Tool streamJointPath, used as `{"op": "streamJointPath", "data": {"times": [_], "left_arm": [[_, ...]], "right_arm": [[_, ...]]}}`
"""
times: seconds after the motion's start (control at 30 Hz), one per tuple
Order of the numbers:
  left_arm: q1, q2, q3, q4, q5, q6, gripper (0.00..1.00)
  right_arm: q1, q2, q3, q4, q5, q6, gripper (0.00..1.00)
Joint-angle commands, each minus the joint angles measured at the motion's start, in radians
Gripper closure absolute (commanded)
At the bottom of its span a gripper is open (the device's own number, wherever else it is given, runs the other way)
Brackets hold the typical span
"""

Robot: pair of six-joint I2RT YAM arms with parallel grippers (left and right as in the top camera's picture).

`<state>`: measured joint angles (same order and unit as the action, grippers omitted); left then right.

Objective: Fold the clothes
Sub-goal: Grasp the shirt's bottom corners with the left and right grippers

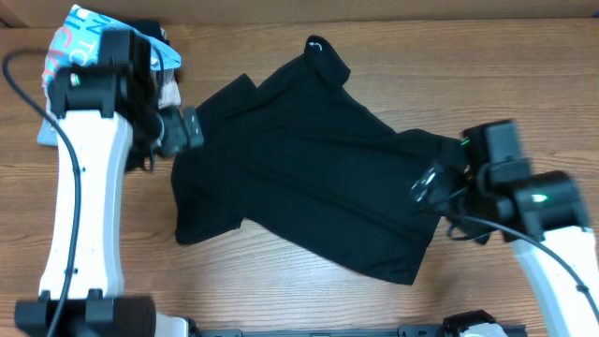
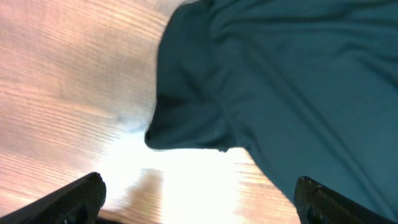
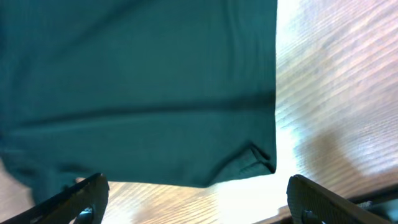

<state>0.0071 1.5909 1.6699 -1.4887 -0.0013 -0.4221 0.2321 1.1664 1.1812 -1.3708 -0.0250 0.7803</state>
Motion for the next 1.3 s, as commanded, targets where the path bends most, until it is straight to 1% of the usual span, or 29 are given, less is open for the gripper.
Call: {"op": "streamJointPath", "data": {"times": [0.0,0.1,0.17,0.23,0.4,0.5,0.6,0.87,1.0,1.07,1.1,1.13,1.2,1.23,1.27], "left_arm": [[0.005,-0.118,-0.239,0.079,-0.035,-0.216,0.01],[0.005,-0.191,-0.436,0.185,-0.035,-0.324,0.04],[0.005,-0.206,-0.535,0.237,-0.035,-0.356,0.07],[0.005,-0.203,-0.624,0.289,-0.032,-0.378,0.07],[0.006,-0.191,-0.798,0.436,-0.031,-0.479,0.15],[0.006,-0.176,-0.856,0.506,-0.031,-0.484,0.2],[0.006,-0.153,-0.88,0.541,-0.032,-0.484,0.27],[0.006,0.01,-0.904,0.665,-0.024,-0.483,0.27],[0.006,0.07,-0.904,0.7,0.003,-0.483,0.3],[0.006,0.081,-0.904,0.701,0.002,-0.483,0.37],[0.006,0.082,-0.904,0.701,0.002,-0.482,0.47],[0.006,0.082,-0.904,0.702,0.002,-0.477,0.59],[0.006,0.082,-0.904,0.713,0.001,-0.441,0.9],[0.006,0.082,-0.903,0.718,0.002,-0.415,0.96],[0.006,0.082,-0.902,0.72,0.002,-0.395,0.96]], "right_arm": [[0.038,0.0,-0.092,0.04,0.032,0.113,0.08],[0.043,0.01,-0.155,0.086,0.032,0.115,0.13],[0.043,0.014,-0.181,0.104,0.032,0.115,0.17],[0.044,0.015,-0.209,0.128,0.032,0.115,0.2],[0.044,0.015,-0.248,0.162,0.032,0.114,0.21],[0.043,0.016,-0.261,0.171,0.032,0.114,0.21],[0.043,0.016,-0.268,0.182,0.033,0.113,0.21],[0.043,0.018,-0.279,0.215,0.037,0.11,0.21],[0.043,0.018,-0.279,0.203,0.04,0.11,0.22],[0.043,0.018,-0.279,0.196,0.039,0.11,0.23],[0.043,0.018,-0.279,0.193,0.039,0.11,0.25],[0.044,0.018,-0.279,0.191,0.039,0.111,0.26],[0.044,0.018,-0.28,0.183,0.031,0.111,0.31],[0.044,0.018,-0.283,0.181,0.023,0.111,0.33],[0.044,0.018,-0.286,0.179,0.014,0.111,0.35]]}}
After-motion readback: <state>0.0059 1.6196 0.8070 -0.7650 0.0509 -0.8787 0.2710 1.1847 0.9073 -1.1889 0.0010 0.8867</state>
